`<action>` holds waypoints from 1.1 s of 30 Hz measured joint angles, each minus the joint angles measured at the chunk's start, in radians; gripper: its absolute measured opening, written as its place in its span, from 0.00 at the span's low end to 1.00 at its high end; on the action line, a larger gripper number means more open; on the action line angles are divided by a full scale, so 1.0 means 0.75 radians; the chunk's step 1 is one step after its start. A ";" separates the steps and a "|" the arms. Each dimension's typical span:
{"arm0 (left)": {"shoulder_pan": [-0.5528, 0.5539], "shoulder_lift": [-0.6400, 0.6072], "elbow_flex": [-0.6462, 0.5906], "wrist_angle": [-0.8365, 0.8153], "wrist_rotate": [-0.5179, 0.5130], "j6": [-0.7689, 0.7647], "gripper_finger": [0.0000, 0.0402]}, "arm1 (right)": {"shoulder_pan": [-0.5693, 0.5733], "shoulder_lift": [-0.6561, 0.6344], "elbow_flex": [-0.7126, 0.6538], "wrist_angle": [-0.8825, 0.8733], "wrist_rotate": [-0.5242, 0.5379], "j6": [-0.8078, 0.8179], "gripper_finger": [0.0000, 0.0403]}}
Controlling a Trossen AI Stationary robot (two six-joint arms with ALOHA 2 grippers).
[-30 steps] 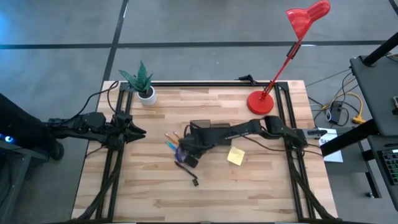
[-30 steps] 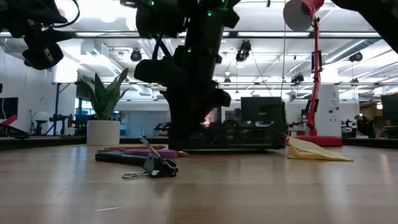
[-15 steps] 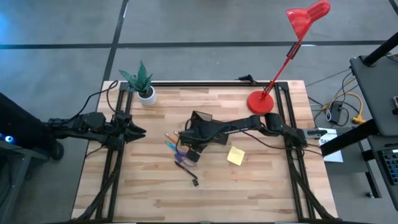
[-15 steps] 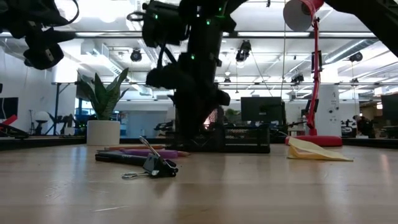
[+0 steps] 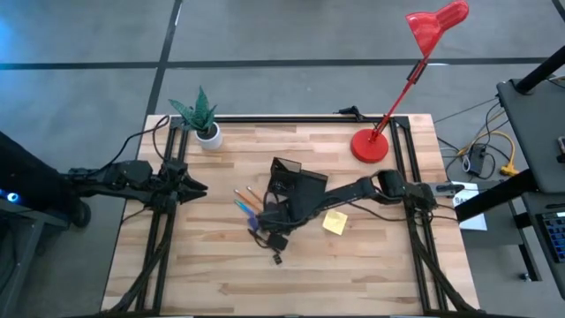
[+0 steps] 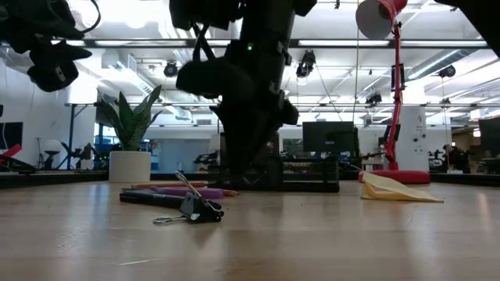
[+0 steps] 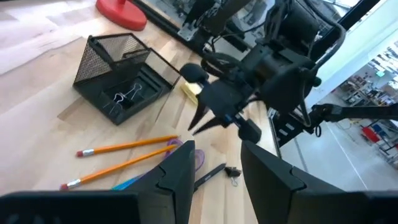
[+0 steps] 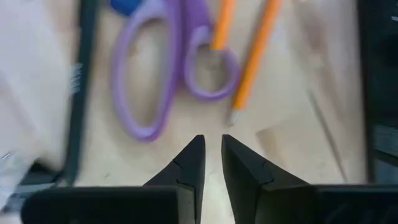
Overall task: Pick and place office supplies into organizer
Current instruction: Put the top orange pencil into the desk organizer
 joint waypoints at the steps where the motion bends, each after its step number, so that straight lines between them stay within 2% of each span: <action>1: 0.001 0.007 0.000 0.003 -0.002 0.000 0.29 | -0.002 0.000 -0.003 0.000 0.005 0.014 0.09; 6: 0.004 0.124 0.000 0.001 -0.002 -0.030 0.26 | -0.024 -0.007 -0.039 0.010 -0.097 0.221 0.03; 10: 0.006 0.331 0.009 -0.006 0.000 0.001 0.14 | -0.048 -0.059 -0.122 0.131 -0.142 0.380 0.02; 13: 0.007 0.489 0.046 0.042 0.001 0.168 0.03 | -0.047 -0.132 -0.181 0.183 -0.116 0.335 0.02; 17: 0.010 0.623 0.080 0.139 0.013 0.432 0.02 | -0.042 -0.217 -0.288 0.197 -0.113 0.260 0.02; 19: 0.032 0.741 0.084 0.200 0.032 0.547 0.01 | -0.045 -0.264 -0.370 0.247 -0.124 0.266 0.02; 26: 0.264 1.113 0.191 0.248 0.184 0.954 0.00 | -0.051 -0.428 -0.649 0.548 -0.150 0.328 0.02; 33: 0.536 1.422 0.313 0.326 0.438 1.296 0.00 | -0.054 -0.450 -0.703 0.688 -0.131 0.319 0.02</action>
